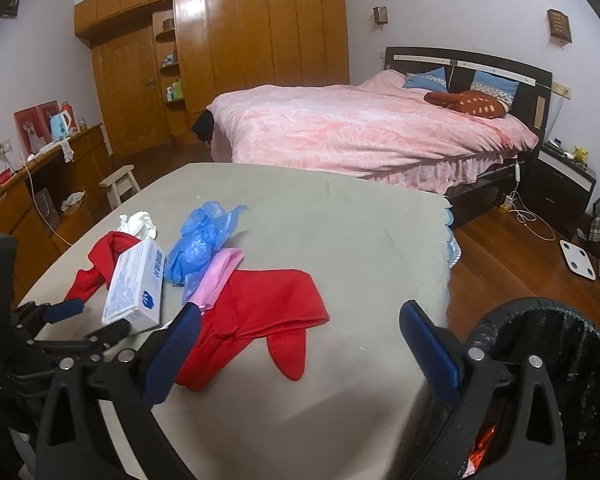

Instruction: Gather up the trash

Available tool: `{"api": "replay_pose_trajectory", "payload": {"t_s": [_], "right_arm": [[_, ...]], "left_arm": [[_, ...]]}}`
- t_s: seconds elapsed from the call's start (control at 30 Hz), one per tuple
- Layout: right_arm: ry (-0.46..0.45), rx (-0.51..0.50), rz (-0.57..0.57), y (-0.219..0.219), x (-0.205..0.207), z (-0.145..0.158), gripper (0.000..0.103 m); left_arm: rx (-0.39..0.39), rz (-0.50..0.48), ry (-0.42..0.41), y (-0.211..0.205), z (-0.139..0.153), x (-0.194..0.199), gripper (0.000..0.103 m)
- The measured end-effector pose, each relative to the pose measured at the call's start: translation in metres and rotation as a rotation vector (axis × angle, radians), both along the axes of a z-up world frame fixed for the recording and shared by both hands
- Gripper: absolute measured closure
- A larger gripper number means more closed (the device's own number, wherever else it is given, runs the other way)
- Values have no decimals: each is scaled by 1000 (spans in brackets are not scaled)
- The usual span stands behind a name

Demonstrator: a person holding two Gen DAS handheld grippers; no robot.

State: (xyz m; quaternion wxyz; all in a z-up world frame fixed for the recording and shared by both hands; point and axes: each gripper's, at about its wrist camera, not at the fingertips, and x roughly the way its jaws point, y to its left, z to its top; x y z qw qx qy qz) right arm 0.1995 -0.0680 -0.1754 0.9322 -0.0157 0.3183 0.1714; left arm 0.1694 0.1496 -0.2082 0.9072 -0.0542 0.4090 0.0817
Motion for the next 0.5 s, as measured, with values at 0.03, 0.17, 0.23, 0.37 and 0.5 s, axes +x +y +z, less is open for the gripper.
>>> {"api": "replay_pose_trajectory", "payload": {"t_s": [0.03, 0.17, 0.23, 0.37, 0.5], "right_arm": [[2, 1, 0, 1, 1, 0, 6], [0, 1, -2, 1, 4, 0, 6], [-3, 1, -6, 0, 6, 1, 6], [-6, 5, -22, -6, 12, 4, 6], [-3, 9, -33, -9, 15, 4, 6]], "left_arm": [[-7, 0, -7, 1, 1, -1, 16], [-41, -38, -41, -8, 9, -1, 16], [-50, -48, -49, -14, 13, 4, 15], [-47, -36, -50, -23, 11, 19, 14], [-45, -11, -34, -21, 3, 32, 15]]}}
